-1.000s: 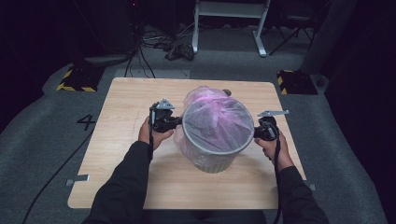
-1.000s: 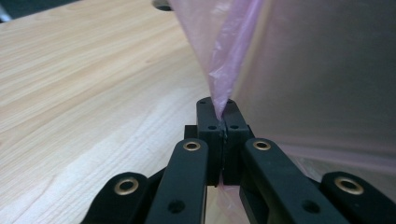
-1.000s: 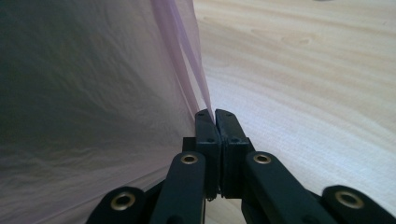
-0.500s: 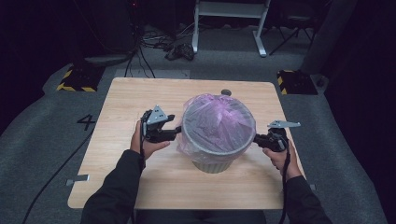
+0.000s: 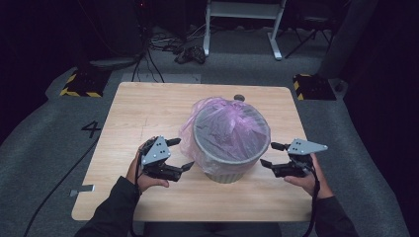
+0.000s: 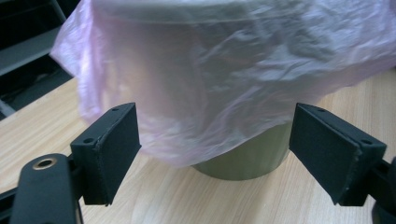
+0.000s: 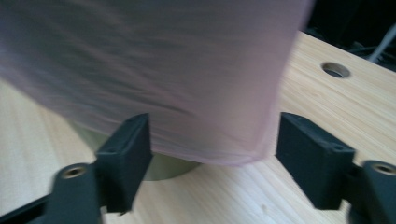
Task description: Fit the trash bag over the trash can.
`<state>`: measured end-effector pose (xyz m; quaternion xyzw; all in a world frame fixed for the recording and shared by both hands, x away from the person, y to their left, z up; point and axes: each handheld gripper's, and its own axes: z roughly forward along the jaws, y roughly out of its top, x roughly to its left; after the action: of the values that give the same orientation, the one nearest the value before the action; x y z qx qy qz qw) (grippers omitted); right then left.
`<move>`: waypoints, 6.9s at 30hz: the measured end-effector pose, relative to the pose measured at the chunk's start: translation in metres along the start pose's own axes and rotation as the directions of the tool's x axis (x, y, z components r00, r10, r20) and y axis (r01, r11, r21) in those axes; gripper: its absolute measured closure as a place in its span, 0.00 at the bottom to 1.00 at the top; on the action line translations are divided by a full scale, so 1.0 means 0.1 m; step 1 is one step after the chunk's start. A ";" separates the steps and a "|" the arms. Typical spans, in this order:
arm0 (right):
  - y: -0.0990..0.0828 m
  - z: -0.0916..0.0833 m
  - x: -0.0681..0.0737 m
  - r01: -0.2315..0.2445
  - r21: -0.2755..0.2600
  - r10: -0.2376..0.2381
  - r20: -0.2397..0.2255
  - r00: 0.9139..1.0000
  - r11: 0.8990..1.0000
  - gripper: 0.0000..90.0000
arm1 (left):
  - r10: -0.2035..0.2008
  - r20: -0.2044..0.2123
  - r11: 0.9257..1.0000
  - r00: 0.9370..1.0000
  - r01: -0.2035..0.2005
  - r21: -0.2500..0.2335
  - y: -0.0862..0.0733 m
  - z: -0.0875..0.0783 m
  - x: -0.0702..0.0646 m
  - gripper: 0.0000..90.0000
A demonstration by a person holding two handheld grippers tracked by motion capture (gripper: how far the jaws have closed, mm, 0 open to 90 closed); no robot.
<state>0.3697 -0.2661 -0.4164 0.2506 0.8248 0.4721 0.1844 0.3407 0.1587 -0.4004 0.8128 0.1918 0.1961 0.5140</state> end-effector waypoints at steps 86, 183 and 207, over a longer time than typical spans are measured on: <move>1.59 0.53 0.25 0.120 0.270 -0.103 -0.076 0.992 0.955 0.73 | -0.163 -0.161 0.922 0.974 0.208 0.327 -1.15 -0.17 -0.01 0.26; -0.51 -0.18 0.03 0.000 0.304 -0.049 0.153 0.987 0.953 0.23 | -0.194 -0.143 0.906 0.971 0.233 0.353 -1.17 -0.07 0.01 0.19; -1.01 -0.02 -0.03 -0.174 0.230 0.144 0.142 0.979 0.957 0.15 | -0.198 -0.136 0.906 0.971 0.235 0.353 -1.17 -0.06 0.02 0.19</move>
<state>0.3469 -0.3127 -0.5034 0.3656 0.8402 0.3652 0.1646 0.3264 0.2105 -0.5040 0.8574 0.3387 0.1378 0.3622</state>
